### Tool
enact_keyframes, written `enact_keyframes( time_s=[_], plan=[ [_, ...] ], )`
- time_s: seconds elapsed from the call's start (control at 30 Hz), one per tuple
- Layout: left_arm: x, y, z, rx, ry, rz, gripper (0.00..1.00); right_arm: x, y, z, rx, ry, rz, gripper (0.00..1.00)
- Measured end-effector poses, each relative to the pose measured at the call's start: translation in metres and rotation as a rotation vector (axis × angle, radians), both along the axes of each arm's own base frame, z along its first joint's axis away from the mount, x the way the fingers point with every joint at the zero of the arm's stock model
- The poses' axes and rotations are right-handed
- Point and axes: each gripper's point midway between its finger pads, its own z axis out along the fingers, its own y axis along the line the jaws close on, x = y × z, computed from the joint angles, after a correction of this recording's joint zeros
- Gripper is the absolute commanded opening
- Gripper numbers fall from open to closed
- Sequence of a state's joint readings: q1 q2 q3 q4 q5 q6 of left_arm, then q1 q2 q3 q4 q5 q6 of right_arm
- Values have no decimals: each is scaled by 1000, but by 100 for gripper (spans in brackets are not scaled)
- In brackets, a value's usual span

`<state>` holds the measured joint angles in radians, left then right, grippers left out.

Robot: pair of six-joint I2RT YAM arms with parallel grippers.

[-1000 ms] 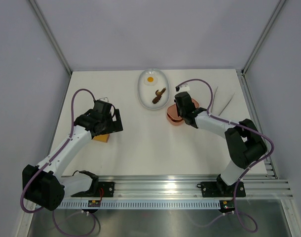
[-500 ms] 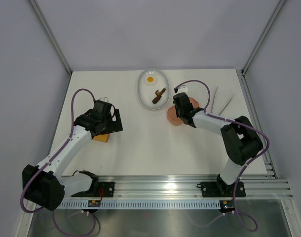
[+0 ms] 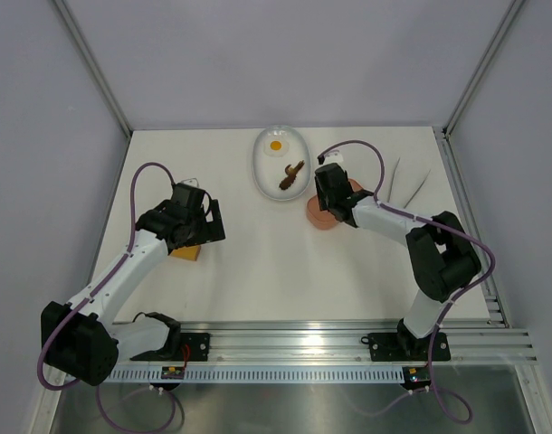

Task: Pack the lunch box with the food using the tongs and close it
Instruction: Close the box lid on the packing box.

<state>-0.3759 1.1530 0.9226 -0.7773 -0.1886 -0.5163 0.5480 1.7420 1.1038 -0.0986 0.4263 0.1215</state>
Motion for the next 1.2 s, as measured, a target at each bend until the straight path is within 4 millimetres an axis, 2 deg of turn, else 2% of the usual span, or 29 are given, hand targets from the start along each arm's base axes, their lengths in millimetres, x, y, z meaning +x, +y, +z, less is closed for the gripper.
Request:
enact_keyframes(
  time_s=[0.17,0.37,0.53,0.67,0.8,0.87,0.97,1.07,1.2],
  plan=[
    [0,0,0,0,0,0,99,-2,-2,9,-19,15,3,58],
    [0,0,0,0,0,0,99,6,0,34,-3,27,28,62],
    [0,0,0,0,0,-1,99,11,-14,47,28,68,51,63],
    [0,0,0,0,0,0,99,12,-24,50,32,105,65,64],
    [0,0,0,0,0,0,99,4,-21,34,26,176,114,66],
    [0,0,0,0,0,0,99,0,-16,15,28,236,147,66],
    [0,0,0,0,0,0,99,-10,-10,-25,27,356,177,65],
    [0,0,0,0,0,0,99,0,0,-21,53,345,197,63],
    [0,0,0,0,0,0,99,-7,-3,-24,44,379,202,64]
  ],
)
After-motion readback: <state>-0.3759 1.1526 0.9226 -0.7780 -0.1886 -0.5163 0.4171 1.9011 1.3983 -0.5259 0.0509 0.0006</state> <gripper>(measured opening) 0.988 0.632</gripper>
